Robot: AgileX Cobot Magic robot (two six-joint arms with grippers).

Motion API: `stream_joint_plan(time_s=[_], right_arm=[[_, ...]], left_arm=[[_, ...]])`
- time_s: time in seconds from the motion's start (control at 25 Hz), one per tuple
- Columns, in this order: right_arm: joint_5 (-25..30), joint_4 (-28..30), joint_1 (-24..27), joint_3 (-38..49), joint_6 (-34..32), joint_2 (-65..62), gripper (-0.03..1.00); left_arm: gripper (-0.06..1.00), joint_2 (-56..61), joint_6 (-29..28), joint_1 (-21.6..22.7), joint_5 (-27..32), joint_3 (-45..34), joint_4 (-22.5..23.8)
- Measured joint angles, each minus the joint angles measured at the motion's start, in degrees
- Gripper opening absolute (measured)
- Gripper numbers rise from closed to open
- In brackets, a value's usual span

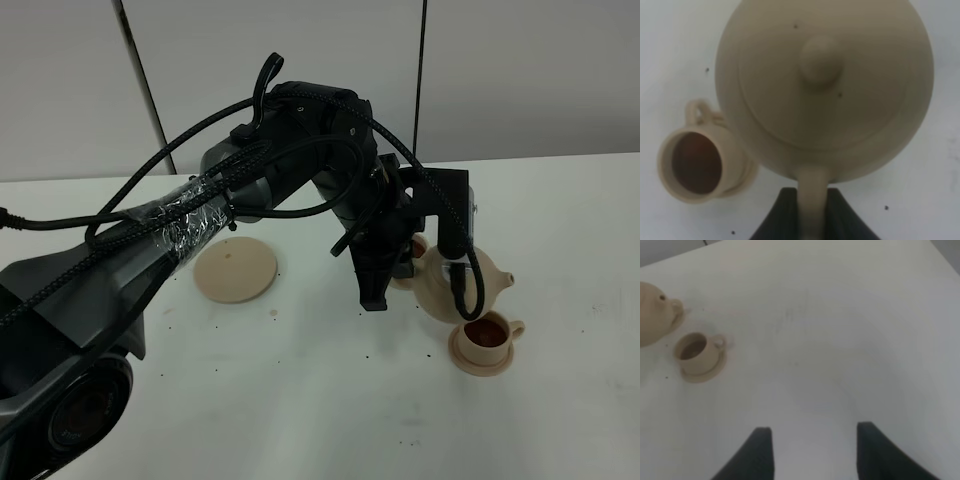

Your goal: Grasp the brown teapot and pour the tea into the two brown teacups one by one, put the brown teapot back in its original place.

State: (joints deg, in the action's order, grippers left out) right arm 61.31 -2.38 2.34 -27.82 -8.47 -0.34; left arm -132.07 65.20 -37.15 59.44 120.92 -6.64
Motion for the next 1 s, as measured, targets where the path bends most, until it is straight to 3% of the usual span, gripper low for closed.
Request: stream_joint_plan(time_s=[0.56,1.0], right_arm=[[0.0,0.0,0.0,0.0,0.0,0.0,0.38],[0.0,0.0,0.0,0.0,0.0,0.0,0.38]], left_arm=[[0.17,0.0,-3.2,1.3,4.7,0.0,-0.2],[0.17,0.0,-3.5,6.3,7.9,0.0,-0.2]])
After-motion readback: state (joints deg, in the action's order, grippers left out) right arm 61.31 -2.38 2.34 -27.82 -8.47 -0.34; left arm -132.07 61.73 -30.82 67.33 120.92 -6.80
